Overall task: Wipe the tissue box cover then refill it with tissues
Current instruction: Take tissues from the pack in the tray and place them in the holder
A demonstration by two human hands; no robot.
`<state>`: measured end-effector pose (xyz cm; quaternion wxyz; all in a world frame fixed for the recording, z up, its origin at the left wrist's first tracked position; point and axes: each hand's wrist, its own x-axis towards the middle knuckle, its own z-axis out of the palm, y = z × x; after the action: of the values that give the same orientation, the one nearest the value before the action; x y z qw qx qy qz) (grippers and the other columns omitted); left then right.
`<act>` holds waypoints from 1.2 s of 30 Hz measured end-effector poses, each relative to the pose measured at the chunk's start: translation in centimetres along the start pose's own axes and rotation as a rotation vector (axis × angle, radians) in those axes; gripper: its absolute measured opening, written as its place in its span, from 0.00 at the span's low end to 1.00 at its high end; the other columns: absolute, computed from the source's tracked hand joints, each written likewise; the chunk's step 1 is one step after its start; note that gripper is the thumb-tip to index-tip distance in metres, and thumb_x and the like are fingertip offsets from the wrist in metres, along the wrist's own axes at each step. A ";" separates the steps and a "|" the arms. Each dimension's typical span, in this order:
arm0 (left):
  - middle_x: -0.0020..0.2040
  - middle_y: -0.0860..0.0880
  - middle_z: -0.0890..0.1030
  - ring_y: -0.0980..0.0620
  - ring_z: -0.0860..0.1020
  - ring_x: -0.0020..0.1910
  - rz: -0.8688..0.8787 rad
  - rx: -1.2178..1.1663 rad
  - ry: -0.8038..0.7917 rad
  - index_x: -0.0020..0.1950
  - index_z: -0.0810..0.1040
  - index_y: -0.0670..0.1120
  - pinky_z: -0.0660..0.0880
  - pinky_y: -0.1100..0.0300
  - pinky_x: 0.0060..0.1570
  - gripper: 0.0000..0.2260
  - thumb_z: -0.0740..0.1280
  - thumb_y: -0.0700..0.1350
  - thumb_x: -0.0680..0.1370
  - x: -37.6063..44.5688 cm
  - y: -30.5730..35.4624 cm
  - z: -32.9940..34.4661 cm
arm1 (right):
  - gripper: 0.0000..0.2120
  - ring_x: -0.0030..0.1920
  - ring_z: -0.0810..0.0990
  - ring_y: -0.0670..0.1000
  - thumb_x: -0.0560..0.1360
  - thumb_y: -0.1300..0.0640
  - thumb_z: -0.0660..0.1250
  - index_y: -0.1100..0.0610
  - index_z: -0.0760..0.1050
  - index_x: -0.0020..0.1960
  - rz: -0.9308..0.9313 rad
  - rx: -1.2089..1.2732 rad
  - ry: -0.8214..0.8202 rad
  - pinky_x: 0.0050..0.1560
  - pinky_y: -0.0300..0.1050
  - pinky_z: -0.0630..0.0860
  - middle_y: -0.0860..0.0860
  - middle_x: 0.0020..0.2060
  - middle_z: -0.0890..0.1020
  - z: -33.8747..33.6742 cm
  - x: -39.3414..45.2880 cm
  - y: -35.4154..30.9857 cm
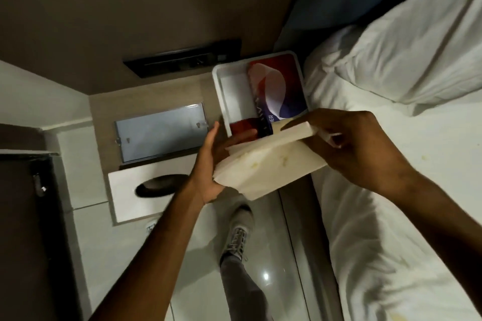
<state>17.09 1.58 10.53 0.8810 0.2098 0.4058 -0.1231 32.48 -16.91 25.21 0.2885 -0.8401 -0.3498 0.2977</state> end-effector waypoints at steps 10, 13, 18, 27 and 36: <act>0.76 0.27 0.65 0.26 0.64 0.76 -0.396 -0.082 -0.239 0.79 0.65 0.39 0.60 0.30 0.75 0.49 0.55 0.77 0.74 -4.3 6.6 -13.3 | 0.15 0.66 0.79 0.54 0.76 0.58 0.66 0.54 0.83 0.60 -0.372 -0.152 -0.075 0.68 0.53 0.76 0.53 0.61 0.83 9.4 8.6 -8.5; 0.77 0.32 0.68 0.29 0.66 0.76 -0.278 -0.263 -0.169 0.79 0.67 0.42 0.66 0.34 0.74 0.47 0.58 0.77 0.74 -5.1 8.2 -17.1 | 0.14 0.72 0.74 0.57 0.74 0.59 0.70 0.52 0.85 0.58 -0.563 -0.267 -0.050 0.73 0.61 0.69 0.54 0.63 0.82 13.2 9.9 -10.0; 0.63 0.43 0.81 0.40 0.80 0.63 0.027 -0.222 0.054 0.73 0.76 0.53 0.76 0.39 0.65 0.38 0.63 0.75 0.71 -5.8 11.4 -21.1 | 0.13 0.77 0.67 0.63 0.71 0.57 0.78 0.47 0.86 0.55 -0.707 -0.397 -0.110 0.73 0.70 0.65 0.53 0.71 0.77 17.6 12.0 -10.3; 0.57 0.43 0.87 0.44 0.86 0.56 0.291 0.020 0.229 0.62 0.83 0.44 0.85 0.49 0.45 0.14 0.72 0.37 0.77 -6.3 13.2 -22.2 | 0.28 0.81 0.60 0.56 0.74 0.71 0.65 0.56 0.73 0.72 -0.195 0.229 -0.079 0.73 0.52 0.72 0.54 0.81 0.59 22.1 12.7 -7.8; 0.55 0.47 0.88 0.49 0.87 0.55 0.321 0.070 0.248 0.61 0.82 0.46 0.85 0.55 0.47 0.12 0.72 0.39 0.78 -4.4 13.2 -21.7 | 0.29 0.64 0.83 0.58 0.76 0.30 0.62 0.46 0.80 0.67 0.686 1.494 -0.089 0.63 0.65 0.77 0.53 0.65 0.83 27.4 15.2 -5.6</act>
<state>4.97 23.58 4.83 0.8248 0.3157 0.4680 0.0316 19.72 5.48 6.54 0.6503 -0.4745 0.2055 0.5565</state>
